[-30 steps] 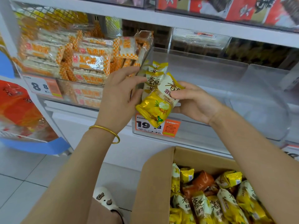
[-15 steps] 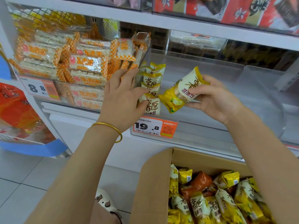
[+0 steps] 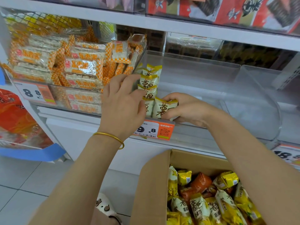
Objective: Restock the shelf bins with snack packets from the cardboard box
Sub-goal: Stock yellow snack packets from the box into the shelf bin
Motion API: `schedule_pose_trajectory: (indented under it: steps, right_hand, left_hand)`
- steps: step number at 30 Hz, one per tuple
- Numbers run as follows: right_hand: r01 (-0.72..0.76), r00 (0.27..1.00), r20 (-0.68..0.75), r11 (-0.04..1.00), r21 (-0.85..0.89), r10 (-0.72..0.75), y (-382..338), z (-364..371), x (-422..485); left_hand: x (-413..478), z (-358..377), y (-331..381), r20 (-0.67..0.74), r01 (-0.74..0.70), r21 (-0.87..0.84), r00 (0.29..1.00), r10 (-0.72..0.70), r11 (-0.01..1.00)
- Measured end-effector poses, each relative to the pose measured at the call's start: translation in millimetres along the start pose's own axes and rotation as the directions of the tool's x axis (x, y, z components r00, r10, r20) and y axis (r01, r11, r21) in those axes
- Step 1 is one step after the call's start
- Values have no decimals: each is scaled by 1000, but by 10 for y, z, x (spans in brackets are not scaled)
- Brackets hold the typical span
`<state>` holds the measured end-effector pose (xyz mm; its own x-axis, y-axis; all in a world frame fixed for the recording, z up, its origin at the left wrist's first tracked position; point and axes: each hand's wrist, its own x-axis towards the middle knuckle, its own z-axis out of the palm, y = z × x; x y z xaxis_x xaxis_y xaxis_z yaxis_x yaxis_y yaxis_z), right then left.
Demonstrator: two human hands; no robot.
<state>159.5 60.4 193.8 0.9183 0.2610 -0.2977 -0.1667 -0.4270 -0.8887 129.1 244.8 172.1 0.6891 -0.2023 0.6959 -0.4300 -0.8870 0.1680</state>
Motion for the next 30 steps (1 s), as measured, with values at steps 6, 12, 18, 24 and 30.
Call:
schedule_pose_trajectory:
  steps: [6,12,18,24,30]
  right_hand:
    - [18,963,-269,1000,-1,-18,-54,-442,206]
    - [23,865,-498,996,-83,-61,-10,-495,1031]
    - [64,788,-605,993,-97,-110,44,-476,1525]
    - [98,770,-607,976,-195,-198,172,-374,1588]
    - [30,852,-514,990,-141,-99,-82,-472,1015]
  left_hand:
    - [233,143,257,267,-218,-50,937,223,975]
    - [329,237,257,590,-59,31,807,29,998]
    - [319,197,245,639,-59,57,769,9,997]
    - [274,195,255,586,-65,38,809,31,997]
    - [232,193,236,417,-81,-59,904,98,995]
